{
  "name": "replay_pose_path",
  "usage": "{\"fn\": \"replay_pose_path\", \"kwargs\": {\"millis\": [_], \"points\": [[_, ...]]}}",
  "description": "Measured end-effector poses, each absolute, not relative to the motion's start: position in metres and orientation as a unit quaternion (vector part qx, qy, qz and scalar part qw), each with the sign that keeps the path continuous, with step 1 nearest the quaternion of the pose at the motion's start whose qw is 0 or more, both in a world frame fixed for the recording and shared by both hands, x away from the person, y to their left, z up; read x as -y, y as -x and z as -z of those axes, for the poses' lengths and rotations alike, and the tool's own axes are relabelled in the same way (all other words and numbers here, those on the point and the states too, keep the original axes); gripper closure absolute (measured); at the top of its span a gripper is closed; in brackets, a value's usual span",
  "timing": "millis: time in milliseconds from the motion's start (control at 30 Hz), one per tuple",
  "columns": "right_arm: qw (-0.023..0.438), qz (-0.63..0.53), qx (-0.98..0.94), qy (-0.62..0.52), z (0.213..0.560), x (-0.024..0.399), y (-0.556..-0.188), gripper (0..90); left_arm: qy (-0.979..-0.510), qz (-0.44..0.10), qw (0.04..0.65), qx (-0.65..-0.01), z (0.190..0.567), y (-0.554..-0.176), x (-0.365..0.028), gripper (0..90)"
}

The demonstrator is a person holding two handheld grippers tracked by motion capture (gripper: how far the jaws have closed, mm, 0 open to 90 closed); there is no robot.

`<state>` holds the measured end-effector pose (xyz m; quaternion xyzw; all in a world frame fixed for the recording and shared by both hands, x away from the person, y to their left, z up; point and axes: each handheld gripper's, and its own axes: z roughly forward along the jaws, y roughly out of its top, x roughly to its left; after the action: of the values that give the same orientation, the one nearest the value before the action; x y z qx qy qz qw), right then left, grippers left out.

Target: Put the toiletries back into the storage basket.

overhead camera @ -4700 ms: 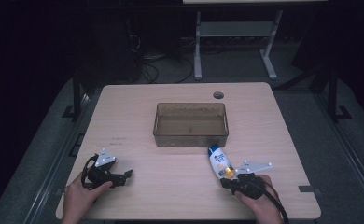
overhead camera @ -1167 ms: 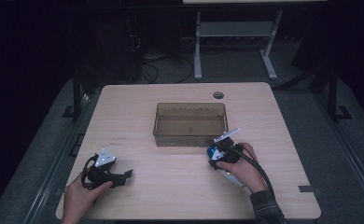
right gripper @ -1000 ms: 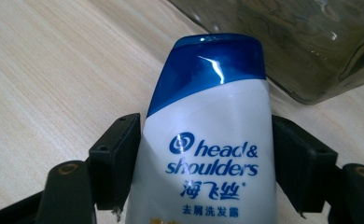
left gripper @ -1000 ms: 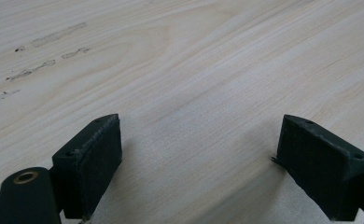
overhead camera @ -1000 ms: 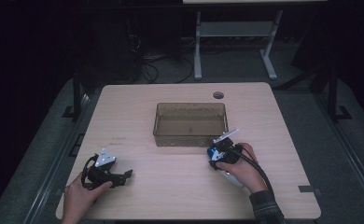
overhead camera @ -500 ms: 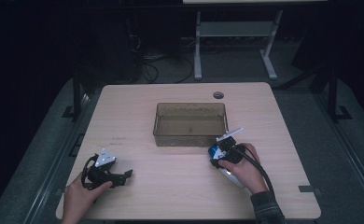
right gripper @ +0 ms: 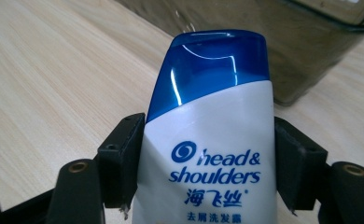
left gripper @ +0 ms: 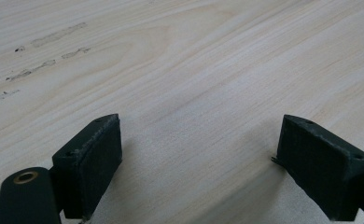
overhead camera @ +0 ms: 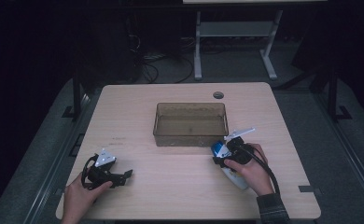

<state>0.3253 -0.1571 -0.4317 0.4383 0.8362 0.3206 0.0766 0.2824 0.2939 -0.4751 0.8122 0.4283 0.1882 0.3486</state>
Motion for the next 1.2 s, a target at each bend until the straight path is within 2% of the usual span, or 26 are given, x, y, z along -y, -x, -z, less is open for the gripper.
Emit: {"fn": "replay_pose_path", "kwargs": {"millis": [533, 1200], "points": [[0.083, -0.385, -0.799, -0.455, 0.411, 0.187, -0.308, 33.9, -0.812, -0.188, 0.349, -0.428, 0.475, -0.282, -0.294, 12.9], [0.124, -0.486, -0.738, -0.452, 0.393, 0.211, -0.299, 34.1, -0.812, -0.188, 0.349, -0.428, 0.475, -0.282, -0.294, 12.8]]}}
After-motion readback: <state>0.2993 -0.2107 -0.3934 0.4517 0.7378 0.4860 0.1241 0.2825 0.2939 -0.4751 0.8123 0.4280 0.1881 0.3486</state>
